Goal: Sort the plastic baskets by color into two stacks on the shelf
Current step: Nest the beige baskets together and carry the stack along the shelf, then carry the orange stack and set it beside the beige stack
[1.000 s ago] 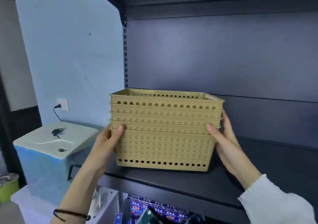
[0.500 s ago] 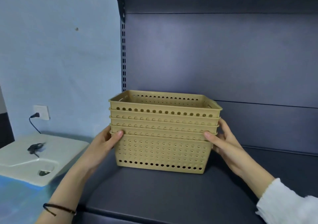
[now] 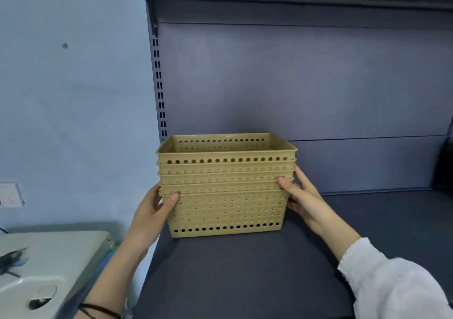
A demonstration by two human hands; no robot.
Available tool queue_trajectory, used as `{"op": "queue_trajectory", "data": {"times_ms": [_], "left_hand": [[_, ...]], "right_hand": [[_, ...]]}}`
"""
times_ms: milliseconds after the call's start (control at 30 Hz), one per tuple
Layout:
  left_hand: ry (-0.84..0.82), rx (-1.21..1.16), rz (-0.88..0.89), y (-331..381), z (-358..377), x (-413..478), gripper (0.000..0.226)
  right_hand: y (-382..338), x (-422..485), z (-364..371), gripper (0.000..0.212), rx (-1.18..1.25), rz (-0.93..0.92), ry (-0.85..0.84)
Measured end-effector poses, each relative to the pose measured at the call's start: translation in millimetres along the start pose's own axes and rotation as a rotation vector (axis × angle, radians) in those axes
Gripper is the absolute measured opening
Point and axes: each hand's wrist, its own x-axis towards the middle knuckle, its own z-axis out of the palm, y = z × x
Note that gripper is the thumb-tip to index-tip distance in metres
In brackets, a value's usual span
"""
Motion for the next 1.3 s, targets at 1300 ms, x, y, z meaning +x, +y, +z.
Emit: {"op": "queue_trajectory", "data": {"times_ms": [1300], "left_hand": [[-0.305, 0.874, 0.81, 172.9, 538.0, -259.6, 0.038]], "right_hand": [[-109.4, -343.8, -499.6, 0.042, -1.31, -0.033, 0.398]]}}
